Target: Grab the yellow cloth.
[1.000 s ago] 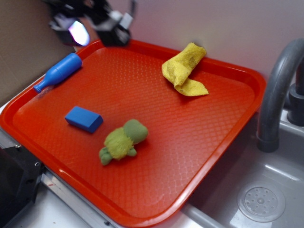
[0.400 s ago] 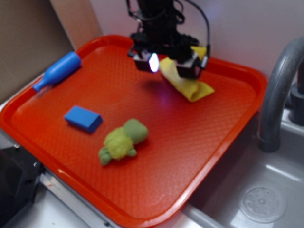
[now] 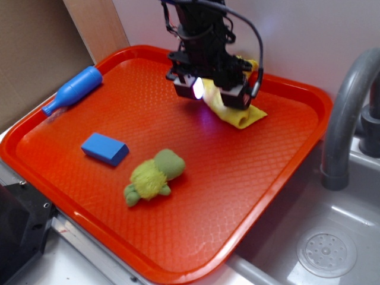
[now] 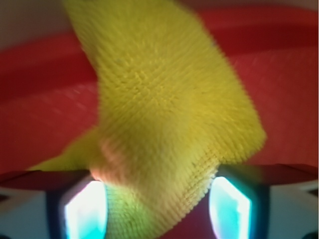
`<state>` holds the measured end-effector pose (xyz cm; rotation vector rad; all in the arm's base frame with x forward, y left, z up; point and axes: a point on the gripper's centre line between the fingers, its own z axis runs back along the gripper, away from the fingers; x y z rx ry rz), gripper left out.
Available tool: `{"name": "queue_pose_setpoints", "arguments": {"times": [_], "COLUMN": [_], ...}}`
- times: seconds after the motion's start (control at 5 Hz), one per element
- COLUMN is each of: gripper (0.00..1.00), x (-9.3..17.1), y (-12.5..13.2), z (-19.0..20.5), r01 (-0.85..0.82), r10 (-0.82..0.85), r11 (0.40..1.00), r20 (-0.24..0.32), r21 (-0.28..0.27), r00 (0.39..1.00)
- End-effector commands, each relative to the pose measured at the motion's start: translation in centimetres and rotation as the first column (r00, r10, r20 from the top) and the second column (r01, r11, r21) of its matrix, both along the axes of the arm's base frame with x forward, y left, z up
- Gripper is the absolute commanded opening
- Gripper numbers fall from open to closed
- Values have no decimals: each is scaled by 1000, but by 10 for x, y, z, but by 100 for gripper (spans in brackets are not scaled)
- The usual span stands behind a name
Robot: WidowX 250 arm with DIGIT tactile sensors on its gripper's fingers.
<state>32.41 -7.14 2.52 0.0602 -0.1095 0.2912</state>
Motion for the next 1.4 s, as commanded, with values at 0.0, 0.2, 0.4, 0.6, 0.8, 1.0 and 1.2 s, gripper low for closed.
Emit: {"name": "queue_pose_setpoints", "arguments": {"times": [0.0, 0.2, 0.4, 0.6, 0.8, 1.0, 1.2], "gripper": [0, 0, 0, 0, 0, 0, 0], "x": [20, 13, -18, -63, -90, -82, -69], "y": [36, 46, 57, 66, 56, 22, 9], "z": [-2, 19, 67, 115, 167, 175, 160], "r01": [-122, -113, -89, -48, -78, -2, 12], "r10": [123, 112, 89, 55, 78, 0, -10], "r11": [989, 992, 996, 992, 992, 1000, 999], "r20": [-13, 15, 32, 58, -5, -50, -54], "r21": [82, 47, -27, -118, -96, -26, 42], "r00": [992, 994, 995, 997, 997, 999, 999]}}
